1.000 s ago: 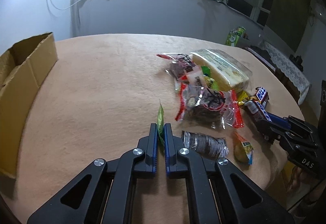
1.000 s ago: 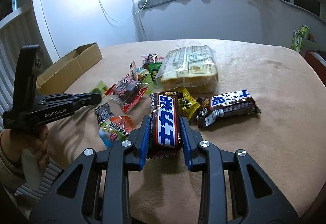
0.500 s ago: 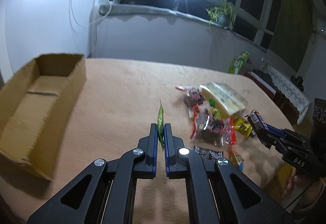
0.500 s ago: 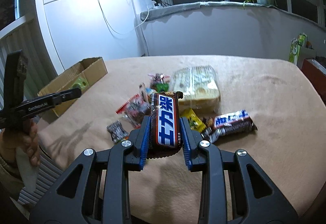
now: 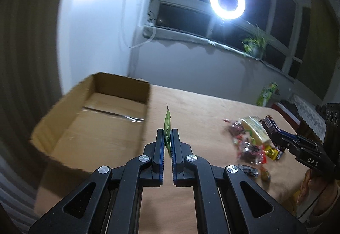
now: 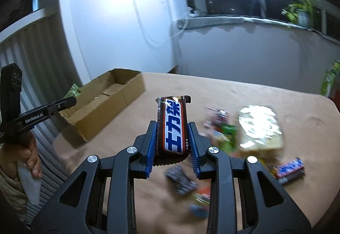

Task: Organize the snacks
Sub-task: 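Carry the chocolate bar and candy into the cardboard box and release both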

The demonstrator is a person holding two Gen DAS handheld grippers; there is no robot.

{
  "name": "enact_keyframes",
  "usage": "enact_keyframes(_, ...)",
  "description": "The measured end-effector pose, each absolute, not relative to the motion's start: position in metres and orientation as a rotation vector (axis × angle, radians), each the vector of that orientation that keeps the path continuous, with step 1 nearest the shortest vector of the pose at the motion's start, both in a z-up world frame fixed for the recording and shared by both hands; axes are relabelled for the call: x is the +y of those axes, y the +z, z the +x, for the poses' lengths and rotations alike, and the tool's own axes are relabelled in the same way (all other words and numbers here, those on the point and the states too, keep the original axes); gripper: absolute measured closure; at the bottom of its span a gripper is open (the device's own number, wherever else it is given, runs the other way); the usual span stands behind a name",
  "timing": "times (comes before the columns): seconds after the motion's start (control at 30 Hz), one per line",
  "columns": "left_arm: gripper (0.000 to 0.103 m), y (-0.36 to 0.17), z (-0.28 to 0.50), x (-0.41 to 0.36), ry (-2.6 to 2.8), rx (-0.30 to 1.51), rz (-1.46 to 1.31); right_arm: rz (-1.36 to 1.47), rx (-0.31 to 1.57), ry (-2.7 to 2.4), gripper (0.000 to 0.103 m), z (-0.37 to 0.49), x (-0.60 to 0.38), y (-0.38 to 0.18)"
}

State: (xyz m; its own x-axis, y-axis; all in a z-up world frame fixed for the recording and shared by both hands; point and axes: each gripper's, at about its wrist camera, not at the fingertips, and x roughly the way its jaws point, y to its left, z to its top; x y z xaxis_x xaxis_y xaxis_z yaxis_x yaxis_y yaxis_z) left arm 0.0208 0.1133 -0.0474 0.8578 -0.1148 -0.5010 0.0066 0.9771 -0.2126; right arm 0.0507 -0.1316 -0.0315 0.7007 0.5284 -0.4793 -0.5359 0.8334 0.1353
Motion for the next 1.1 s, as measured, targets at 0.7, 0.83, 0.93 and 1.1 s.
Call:
enact_keyframes(0.7,0.099,-0.066,0.027,0.229,0.076,0.507,-0.311,-0.155,0.501,0.88,0.073,0.077,0.069,-0.018)
enact_keyframes(0.83,0.099,-0.072,0.034,0.231,0.055,0.524,-0.315,-0.164,0.509,0.895,0.072,0.088,0.091,-0.023)
enact_keyframes(0.93,0.089,-0.078,0.038,0.23,0.068,0.553,-0.305,-0.194,0.522,0.88,0.039,0.093,0.1,-0.035)
enact_keyframes(1.1,0.042,-0.08,0.023,0.227,0.103,0.535,-0.319,-0.218,0.484,0.834,0.032,0.076,0.088,-0.037)
